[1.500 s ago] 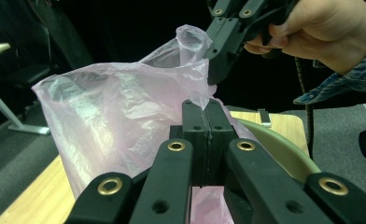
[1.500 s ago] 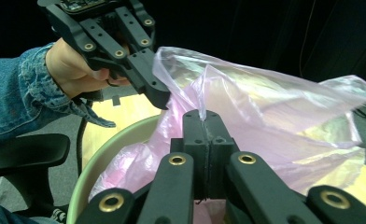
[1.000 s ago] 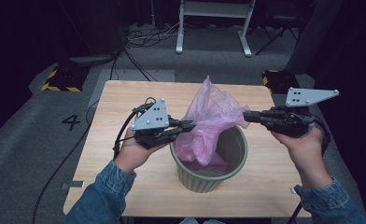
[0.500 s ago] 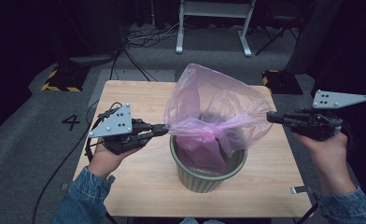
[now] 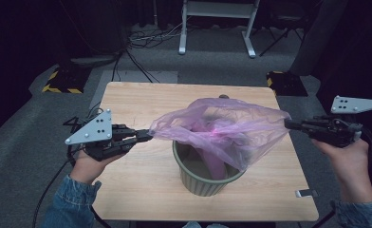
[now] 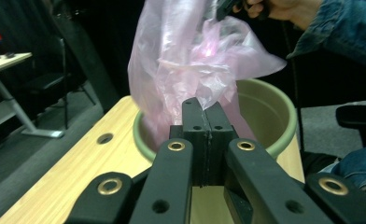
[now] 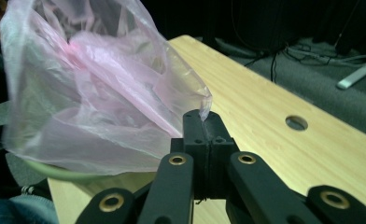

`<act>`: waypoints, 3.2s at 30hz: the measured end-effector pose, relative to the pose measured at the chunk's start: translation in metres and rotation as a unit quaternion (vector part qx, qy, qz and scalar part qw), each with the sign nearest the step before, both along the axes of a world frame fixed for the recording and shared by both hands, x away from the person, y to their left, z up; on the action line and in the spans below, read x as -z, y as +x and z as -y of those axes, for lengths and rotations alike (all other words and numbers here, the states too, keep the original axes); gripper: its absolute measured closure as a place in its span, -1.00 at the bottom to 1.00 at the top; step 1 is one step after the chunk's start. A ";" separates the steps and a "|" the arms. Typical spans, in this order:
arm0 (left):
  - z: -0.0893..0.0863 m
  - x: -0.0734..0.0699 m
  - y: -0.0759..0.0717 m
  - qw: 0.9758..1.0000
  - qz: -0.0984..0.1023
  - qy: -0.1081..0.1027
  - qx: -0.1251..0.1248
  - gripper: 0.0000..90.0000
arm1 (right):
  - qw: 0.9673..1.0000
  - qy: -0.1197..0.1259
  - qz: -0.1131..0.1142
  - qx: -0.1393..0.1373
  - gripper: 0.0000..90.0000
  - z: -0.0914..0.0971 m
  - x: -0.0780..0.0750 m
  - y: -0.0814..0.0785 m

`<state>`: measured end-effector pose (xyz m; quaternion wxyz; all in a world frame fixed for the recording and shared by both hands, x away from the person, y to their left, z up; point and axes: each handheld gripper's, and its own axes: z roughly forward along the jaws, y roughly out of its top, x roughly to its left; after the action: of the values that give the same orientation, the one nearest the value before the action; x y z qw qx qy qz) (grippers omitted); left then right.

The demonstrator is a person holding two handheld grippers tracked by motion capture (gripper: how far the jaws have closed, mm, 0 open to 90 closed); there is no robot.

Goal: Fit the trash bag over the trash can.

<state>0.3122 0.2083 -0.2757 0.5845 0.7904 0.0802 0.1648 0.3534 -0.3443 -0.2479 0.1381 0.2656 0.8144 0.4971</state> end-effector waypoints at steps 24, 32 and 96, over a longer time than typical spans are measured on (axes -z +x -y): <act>-0.009 0.003 0.004 0.996 -0.064 -0.063 -0.002 -0.33 | 0.999 -0.003 0.050 -0.010 0.13 0.001 0.014 -0.021; 0.019 -0.005 0.008 0.997 -0.056 -0.035 -0.024 -0.30 | 0.997 -0.009 0.075 -0.013 -0.03 -0.009 0.014 -0.016; 0.050 0.132 0.091 0.962 -0.231 0.090 -0.119 0.99 | 0.974 -0.097 -0.203 -0.019 1.00 -0.063 0.187 0.094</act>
<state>0.4029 0.1583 -0.4074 0.4524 0.8414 0.2908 0.0529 0.4470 -0.2810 -0.4346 -0.0143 0.3306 0.8746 0.3543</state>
